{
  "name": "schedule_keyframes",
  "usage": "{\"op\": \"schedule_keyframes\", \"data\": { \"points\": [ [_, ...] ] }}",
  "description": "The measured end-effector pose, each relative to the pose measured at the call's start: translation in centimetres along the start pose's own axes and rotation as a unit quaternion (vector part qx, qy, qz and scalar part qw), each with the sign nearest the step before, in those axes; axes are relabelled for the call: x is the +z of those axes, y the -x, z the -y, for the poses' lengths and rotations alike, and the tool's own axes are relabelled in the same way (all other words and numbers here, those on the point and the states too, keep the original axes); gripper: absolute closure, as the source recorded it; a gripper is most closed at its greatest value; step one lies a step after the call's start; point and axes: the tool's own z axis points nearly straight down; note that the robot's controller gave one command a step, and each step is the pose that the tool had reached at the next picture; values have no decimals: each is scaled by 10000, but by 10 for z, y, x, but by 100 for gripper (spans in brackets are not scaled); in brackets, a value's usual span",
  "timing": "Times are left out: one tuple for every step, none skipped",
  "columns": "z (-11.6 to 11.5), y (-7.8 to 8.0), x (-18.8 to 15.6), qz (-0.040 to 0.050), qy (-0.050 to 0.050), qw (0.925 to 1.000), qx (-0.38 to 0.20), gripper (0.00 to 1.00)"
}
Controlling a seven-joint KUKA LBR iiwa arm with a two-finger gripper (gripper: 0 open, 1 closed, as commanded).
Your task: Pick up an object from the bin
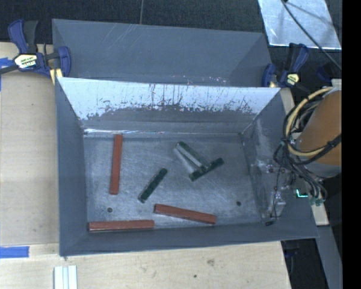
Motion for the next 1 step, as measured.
{"op": "schedule_keyframes", "data": {
  "points": [
    [-85,27,73,24,5,9986,-534,0]
  ]
}}
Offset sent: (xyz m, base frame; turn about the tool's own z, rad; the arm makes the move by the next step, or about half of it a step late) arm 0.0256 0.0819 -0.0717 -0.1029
